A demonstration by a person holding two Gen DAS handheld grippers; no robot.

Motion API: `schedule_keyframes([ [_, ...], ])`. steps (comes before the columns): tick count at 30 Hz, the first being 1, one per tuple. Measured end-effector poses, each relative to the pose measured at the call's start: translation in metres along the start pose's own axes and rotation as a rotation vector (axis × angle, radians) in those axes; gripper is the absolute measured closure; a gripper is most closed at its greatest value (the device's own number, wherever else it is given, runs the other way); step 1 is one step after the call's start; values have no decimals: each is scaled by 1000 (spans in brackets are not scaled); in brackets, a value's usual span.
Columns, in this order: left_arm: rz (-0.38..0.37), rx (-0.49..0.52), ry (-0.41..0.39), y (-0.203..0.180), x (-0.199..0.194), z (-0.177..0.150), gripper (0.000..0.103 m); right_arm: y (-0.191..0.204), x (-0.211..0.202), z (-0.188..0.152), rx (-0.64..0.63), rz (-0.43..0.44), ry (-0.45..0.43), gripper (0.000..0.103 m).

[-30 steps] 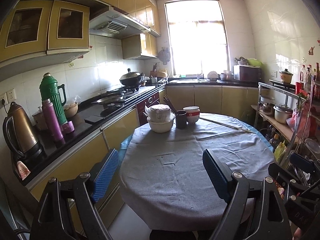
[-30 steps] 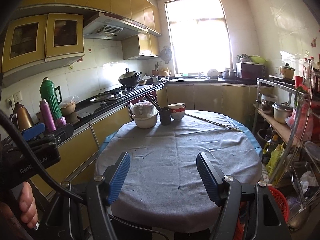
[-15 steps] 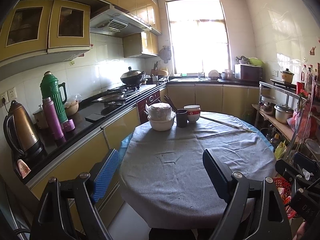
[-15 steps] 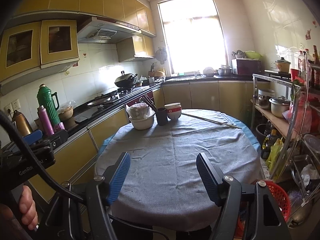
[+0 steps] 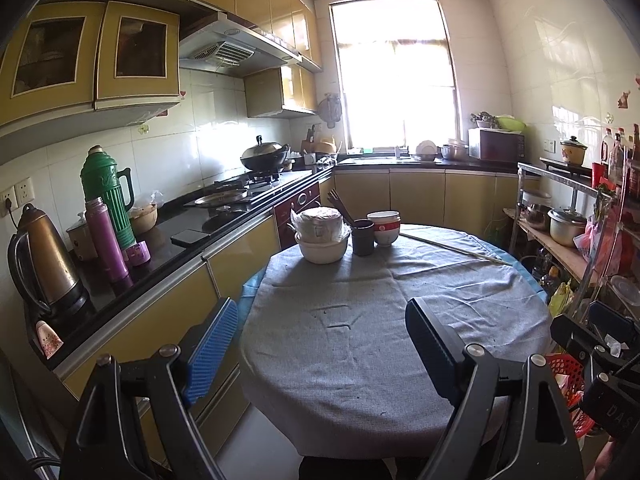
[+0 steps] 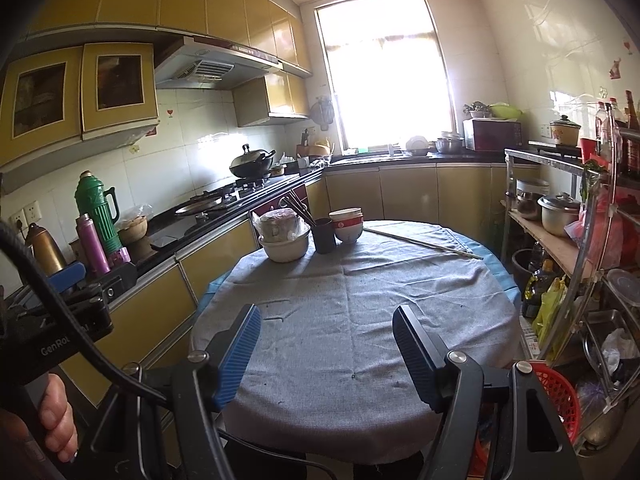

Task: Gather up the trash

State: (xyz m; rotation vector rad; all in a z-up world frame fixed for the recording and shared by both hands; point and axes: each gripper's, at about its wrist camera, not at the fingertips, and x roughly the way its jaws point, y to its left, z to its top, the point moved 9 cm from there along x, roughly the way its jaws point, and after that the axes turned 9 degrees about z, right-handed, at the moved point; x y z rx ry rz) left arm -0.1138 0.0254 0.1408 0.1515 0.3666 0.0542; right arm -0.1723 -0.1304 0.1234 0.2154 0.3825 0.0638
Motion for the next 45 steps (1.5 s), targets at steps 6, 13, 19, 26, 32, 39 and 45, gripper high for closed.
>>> schedule_keyframes([
  [6,-2,3,1,-1,-1,-1,17,0,0,0,2,1,1,31],
  [13,-3,3,4,-1,0,-2,17,-1,0,0,3,1,2,31],
  [19,-7,4,6,-1,0,-3,17,-1,0,-2,4,-1,2,31],
  [26,-9,7,10,-1,1,-3,17,-1,0,-5,8,-1,5,31],
  [32,-9,7,13,0,2,-4,17,-1,1,-5,9,0,8,31],
  [39,-9,9,16,0,3,-5,17,0,2,-5,9,1,9,31],
  [45,-13,9,18,0,3,-7,17,1,2,-5,10,1,9,31],
])
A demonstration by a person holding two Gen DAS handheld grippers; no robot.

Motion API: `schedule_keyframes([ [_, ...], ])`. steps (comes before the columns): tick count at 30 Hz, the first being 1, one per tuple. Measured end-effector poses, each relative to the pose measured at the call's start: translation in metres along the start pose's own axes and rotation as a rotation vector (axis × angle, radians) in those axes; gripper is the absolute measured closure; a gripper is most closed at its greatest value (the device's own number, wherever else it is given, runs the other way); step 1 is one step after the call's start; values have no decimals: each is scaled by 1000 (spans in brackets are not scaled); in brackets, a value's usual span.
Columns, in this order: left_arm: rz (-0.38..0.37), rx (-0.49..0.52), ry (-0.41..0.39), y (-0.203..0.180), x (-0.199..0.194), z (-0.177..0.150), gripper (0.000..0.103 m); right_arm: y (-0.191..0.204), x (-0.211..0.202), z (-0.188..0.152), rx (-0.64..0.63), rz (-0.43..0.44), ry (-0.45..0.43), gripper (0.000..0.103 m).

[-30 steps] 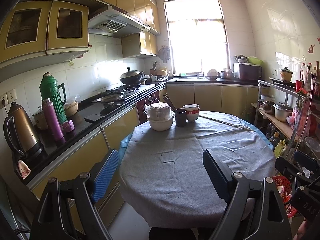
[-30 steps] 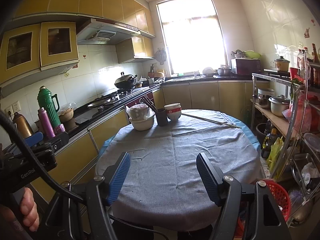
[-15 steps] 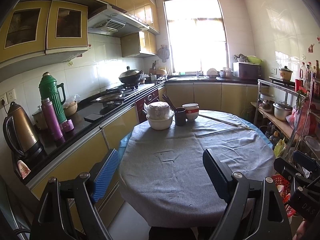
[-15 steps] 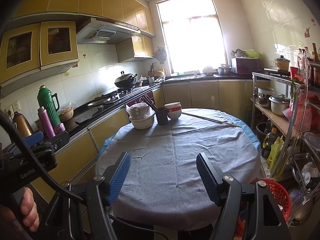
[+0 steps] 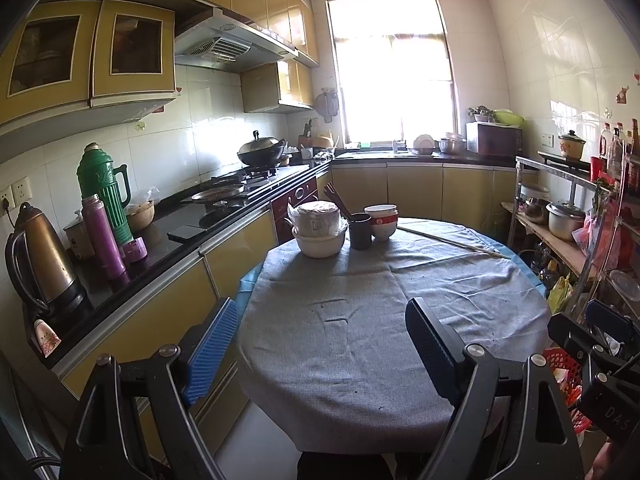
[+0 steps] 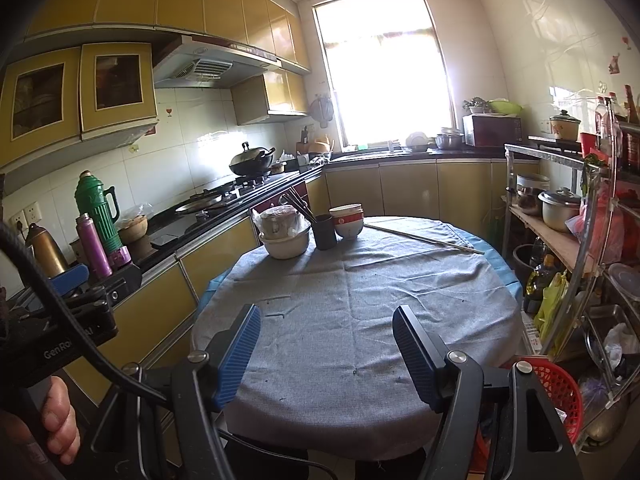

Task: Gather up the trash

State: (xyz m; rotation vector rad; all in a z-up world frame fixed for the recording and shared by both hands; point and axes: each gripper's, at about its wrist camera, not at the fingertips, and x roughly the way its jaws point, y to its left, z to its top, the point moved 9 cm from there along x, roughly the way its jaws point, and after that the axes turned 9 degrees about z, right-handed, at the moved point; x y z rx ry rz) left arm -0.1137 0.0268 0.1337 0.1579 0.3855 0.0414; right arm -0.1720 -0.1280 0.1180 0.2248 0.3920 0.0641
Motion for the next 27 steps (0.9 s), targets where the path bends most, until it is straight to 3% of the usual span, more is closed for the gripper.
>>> schedule_keyframes([
  [27,0,6,8,1,2,-3,17,0,3,-1,5,4,1,31],
])
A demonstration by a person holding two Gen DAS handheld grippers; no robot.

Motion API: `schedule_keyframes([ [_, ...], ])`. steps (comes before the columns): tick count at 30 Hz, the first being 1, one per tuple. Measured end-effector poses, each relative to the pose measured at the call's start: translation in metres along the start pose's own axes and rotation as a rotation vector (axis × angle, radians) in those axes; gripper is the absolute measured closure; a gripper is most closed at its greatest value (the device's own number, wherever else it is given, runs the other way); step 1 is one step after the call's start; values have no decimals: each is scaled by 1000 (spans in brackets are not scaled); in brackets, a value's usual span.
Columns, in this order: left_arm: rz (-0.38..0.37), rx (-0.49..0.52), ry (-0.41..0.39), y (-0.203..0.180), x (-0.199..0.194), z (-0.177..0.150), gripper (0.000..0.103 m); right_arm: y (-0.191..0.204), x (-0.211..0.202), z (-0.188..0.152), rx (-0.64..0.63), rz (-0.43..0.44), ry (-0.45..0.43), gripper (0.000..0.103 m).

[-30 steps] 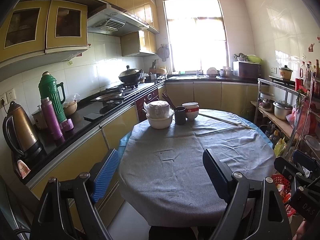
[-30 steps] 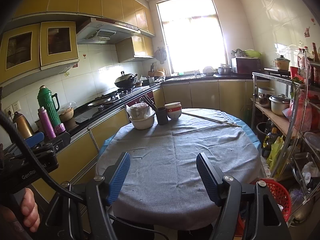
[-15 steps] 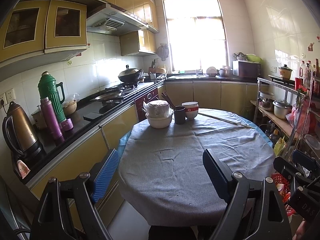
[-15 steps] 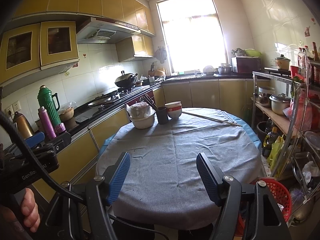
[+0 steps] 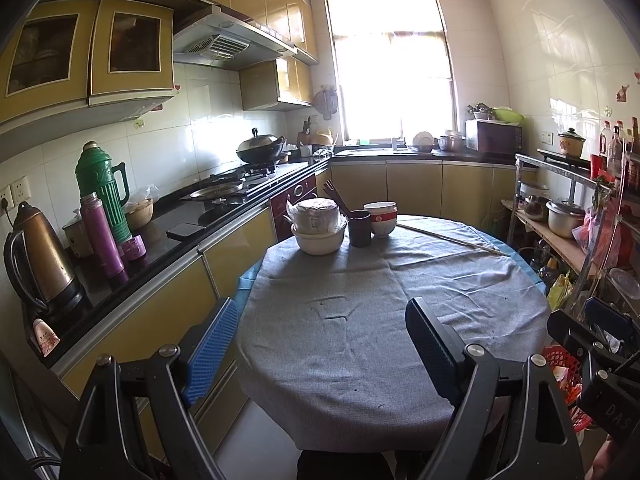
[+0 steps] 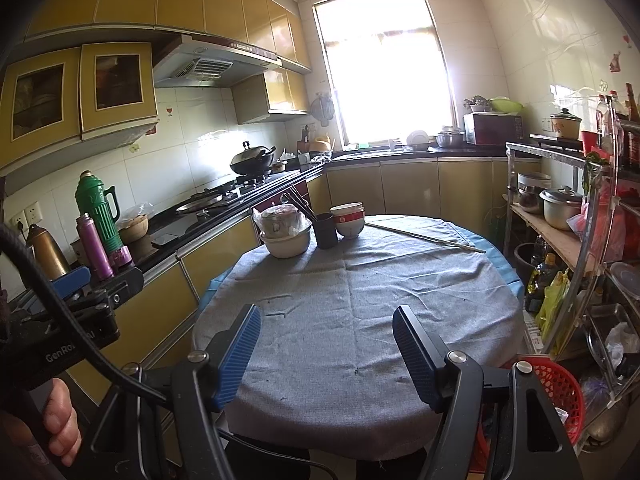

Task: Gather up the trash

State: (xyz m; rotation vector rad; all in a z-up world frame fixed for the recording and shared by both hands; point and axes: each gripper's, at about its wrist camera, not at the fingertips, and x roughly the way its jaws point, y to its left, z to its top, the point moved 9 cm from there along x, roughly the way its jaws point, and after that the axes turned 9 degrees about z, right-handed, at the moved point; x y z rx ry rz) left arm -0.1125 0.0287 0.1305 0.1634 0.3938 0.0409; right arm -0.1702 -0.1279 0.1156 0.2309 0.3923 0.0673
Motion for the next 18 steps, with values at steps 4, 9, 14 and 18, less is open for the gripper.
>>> schedule_keyframes([
  [4,4,1,2,-1,2,0,17,1,6,2,-11,4,1,31],
  [9,24,1,27,1,13,-4,17,-3,18,4,-1,11,10,31],
  [14,34,-9,54,2,29,-9,17,-13,36,10,-3,12,16,31],
  [18,31,-4,135,-6,65,-26,17,-33,62,13,21,10,29,31],
])
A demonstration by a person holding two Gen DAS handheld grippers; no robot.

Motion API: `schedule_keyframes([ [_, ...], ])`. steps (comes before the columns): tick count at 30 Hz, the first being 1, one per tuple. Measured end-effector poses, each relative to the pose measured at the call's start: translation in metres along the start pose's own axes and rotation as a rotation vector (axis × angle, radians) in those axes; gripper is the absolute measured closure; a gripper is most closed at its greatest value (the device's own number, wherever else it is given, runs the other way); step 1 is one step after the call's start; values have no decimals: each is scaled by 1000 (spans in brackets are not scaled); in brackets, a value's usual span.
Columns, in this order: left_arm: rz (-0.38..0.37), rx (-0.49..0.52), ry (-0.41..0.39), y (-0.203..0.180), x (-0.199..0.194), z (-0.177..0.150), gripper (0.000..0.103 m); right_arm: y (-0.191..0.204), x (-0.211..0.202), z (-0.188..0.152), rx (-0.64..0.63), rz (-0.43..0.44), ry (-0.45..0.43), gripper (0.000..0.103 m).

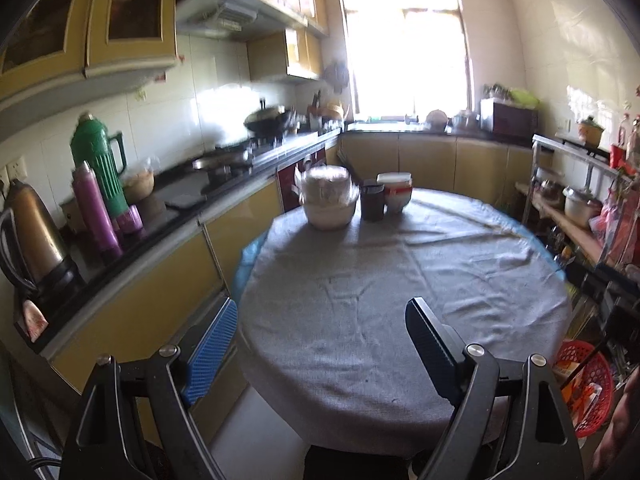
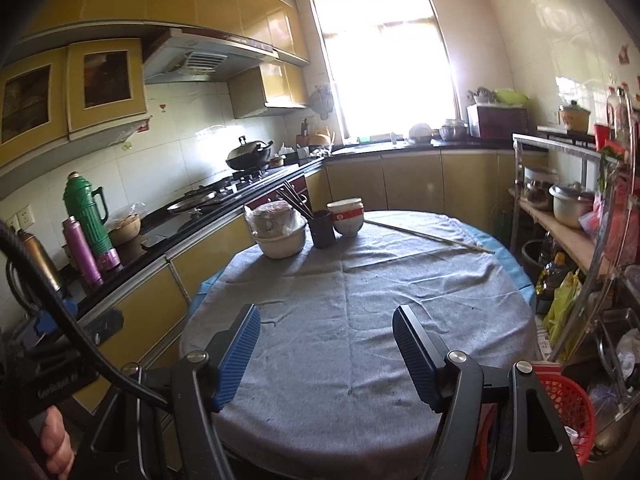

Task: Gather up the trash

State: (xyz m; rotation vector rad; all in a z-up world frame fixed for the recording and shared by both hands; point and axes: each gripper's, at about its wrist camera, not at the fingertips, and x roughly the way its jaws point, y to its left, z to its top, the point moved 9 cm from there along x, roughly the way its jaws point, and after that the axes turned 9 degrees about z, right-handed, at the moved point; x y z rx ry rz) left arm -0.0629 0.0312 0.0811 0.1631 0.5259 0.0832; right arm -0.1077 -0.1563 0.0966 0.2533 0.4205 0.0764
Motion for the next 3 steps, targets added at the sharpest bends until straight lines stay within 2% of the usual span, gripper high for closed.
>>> schedule_keyframes([
  [3,-15,8,99,-13,45,-14,17,-25,35,-6,23,-12,46,29],
])
